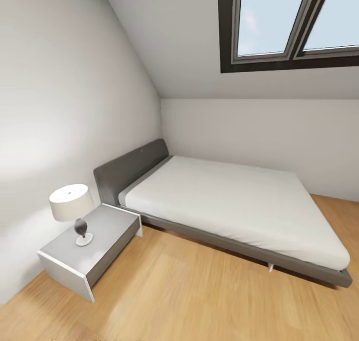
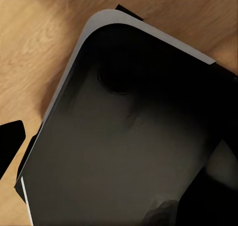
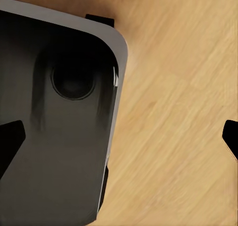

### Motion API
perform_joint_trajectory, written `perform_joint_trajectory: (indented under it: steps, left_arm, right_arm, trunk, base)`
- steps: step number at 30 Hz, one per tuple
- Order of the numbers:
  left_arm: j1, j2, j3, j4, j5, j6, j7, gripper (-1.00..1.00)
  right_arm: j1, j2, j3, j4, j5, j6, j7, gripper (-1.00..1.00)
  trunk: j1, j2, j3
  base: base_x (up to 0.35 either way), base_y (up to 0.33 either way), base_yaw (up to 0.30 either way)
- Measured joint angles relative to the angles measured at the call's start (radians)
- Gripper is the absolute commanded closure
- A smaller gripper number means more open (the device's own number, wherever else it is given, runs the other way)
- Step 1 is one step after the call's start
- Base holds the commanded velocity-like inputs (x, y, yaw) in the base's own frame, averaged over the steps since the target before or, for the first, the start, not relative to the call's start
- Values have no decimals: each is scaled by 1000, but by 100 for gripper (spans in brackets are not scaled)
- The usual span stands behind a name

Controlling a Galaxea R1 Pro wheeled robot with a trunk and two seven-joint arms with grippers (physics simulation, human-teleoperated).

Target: Attach the digital camera to the camera tripod in the bedroom.

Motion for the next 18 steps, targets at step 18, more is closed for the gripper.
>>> perform_joint_trajectory:
  steps: [18]
  left_arm:
    - [0,0,0,0,0,0,0,-100]
  right_arm:
    - [0,-1,-1,0,0,0,0,-100]
  trunk:
    - [0,0,0]
  base:
    - [0,0,269]
